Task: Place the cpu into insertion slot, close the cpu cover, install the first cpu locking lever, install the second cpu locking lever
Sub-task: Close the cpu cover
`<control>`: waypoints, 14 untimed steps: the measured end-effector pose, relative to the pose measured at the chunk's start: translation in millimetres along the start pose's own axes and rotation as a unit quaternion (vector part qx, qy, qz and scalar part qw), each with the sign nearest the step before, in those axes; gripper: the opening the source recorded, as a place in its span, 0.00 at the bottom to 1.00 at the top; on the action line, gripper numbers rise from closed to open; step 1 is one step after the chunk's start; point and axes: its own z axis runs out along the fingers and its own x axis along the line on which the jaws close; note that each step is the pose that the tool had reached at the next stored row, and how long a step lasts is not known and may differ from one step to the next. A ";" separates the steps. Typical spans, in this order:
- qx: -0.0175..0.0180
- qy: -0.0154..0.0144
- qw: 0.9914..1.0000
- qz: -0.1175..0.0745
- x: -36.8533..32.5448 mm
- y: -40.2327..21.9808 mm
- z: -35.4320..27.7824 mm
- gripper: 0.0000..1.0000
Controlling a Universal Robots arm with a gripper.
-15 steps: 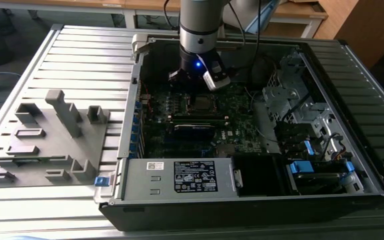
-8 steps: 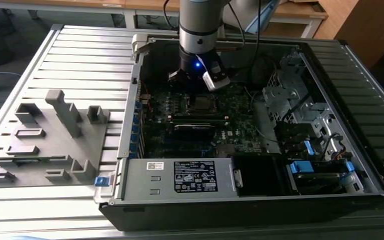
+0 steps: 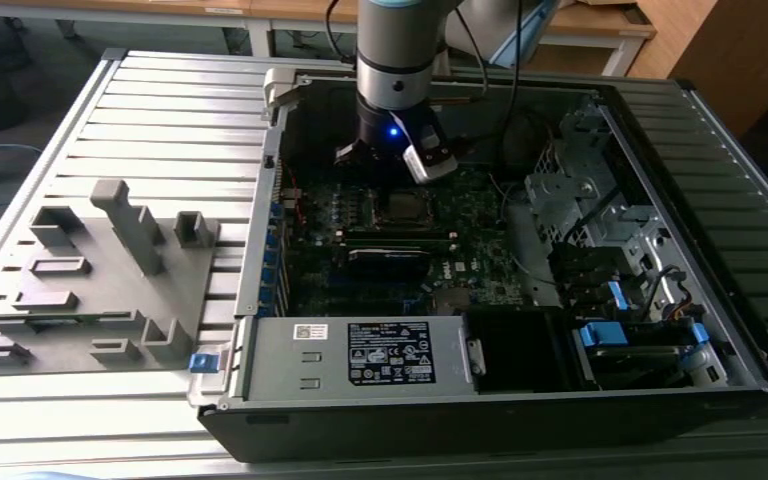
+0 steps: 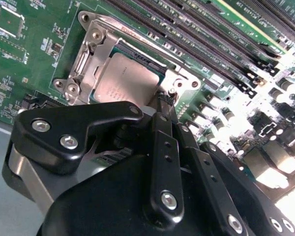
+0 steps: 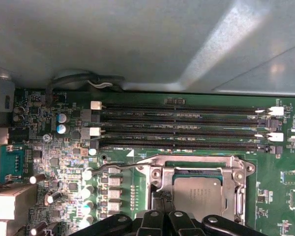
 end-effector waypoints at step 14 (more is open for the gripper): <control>0.000 0.000 1.000 0.000 0.4 0.0 3.3 0.11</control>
